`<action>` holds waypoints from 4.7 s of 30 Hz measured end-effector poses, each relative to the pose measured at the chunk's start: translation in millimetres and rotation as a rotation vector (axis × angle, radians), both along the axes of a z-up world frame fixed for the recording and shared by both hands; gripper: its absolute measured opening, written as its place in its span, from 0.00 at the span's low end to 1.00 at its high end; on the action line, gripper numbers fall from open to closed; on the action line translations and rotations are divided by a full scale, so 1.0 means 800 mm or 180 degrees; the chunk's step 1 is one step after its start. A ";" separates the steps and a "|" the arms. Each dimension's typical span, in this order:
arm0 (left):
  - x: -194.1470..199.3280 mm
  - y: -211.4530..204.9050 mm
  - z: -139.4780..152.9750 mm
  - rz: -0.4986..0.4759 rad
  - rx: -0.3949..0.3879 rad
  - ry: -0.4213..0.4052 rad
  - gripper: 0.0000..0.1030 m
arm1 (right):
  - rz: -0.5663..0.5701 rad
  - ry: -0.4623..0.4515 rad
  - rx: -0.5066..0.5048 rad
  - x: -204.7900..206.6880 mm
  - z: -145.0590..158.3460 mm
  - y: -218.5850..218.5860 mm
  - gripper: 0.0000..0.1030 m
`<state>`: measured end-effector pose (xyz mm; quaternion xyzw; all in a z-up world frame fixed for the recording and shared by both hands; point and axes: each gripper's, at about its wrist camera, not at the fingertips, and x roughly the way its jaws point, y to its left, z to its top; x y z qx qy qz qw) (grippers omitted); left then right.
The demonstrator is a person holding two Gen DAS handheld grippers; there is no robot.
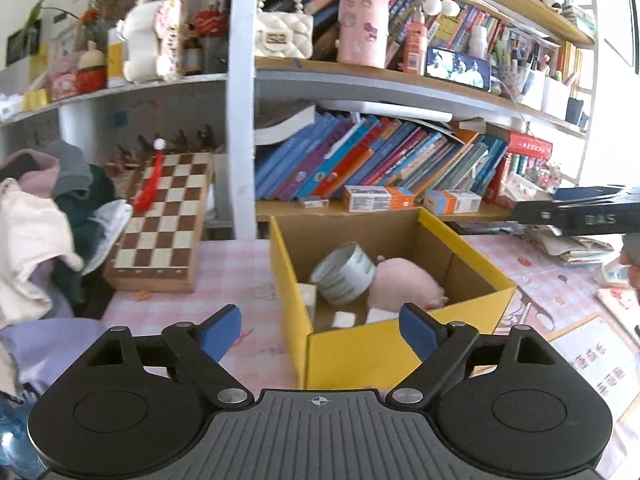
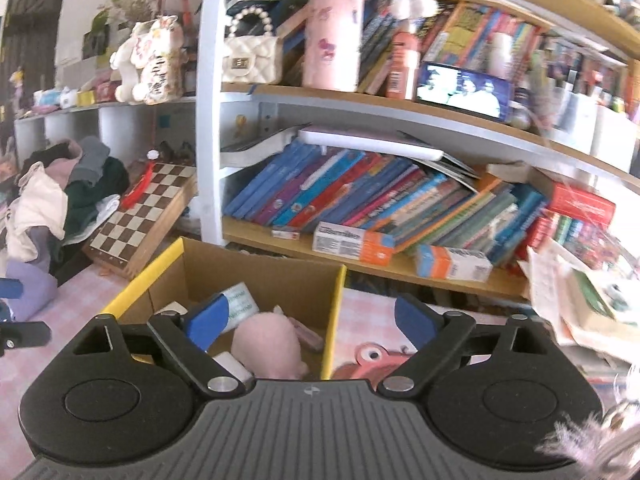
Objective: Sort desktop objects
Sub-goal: 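Withdraw both tools from the box back over the table, then move the right tool to the cream watch while the left tool nears the toy truck, then grasp the cream watch with the right tool while the left tool grasps the toy truck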
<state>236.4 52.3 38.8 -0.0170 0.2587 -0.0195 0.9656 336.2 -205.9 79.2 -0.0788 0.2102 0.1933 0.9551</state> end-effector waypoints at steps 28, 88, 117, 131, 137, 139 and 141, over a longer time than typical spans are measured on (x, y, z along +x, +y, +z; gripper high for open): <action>-0.089 0.017 -0.052 0.0019 0.0160 0.0188 0.95 | -0.0547 0.0394 -0.0144 -0.143 -0.102 -0.003 0.99; -0.073 -0.012 -0.111 -0.0219 0.0123 0.0811 1.00 | 0.0236 0.1113 -0.0564 -0.133 -0.180 0.083 0.90; -0.031 -0.032 -0.117 -0.0264 -0.0028 0.1011 1.00 | 0.0619 0.1355 -0.0541 -0.060 -0.199 0.093 0.49; 0.006 -0.072 -0.129 -0.0319 0.0077 0.1010 1.00 | 0.0423 0.1254 -0.0545 -0.051 -0.194 0.036 0.48; 0.025 -0.086 -0.133 -0.0302 0.0147 0.0977 0.94 | 0.0306 0.1257 -0.0556 -0.046 -0.196 0.013 0.48; 0.031 -0.090 -0.135 -0.0277 0.0176 0.0981 0.91 | 0.0287 0.1272 -0.0554 -0.044 -0.198 0.009 0.46; 0.037 -0.092 -0.138 -0.0244 0.0190 0.0995 0.86 | 0.0293 0.1281 -0.0554 -0.042 -0.198 0.006 0.46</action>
